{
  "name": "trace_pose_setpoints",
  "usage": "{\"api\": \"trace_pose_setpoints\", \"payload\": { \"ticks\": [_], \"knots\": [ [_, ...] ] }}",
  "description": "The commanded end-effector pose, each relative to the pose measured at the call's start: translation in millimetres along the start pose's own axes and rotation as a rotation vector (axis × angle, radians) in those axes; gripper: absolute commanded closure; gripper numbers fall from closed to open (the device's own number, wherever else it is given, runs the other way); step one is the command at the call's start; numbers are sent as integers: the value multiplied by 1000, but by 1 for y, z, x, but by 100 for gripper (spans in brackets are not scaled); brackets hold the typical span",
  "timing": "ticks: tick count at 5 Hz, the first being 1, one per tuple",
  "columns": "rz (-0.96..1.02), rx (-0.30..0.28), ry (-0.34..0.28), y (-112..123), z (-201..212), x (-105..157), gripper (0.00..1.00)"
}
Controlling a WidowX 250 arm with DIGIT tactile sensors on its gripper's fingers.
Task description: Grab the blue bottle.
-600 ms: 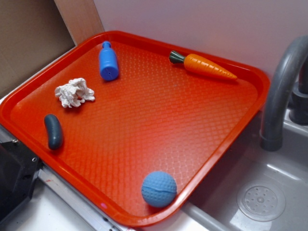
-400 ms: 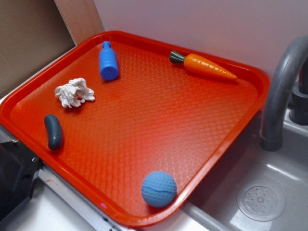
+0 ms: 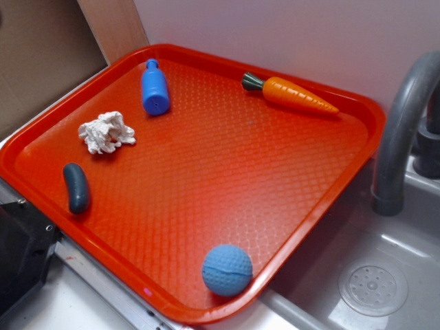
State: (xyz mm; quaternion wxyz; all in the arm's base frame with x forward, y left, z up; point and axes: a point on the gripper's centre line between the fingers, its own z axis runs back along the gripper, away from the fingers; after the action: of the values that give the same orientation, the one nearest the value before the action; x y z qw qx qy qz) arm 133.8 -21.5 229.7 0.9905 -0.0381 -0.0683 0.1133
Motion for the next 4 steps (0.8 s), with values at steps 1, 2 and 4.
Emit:
{"api": "trace_pose_setpoints", "payload": {
  "ticks": [1,2,4],
  "knots": [
    [510,41,-90,28,-44,57,0],
    [752,74,-158,50,-71,78,0],
    [866,134,-247,69,-114,117,0]
  ]
}}
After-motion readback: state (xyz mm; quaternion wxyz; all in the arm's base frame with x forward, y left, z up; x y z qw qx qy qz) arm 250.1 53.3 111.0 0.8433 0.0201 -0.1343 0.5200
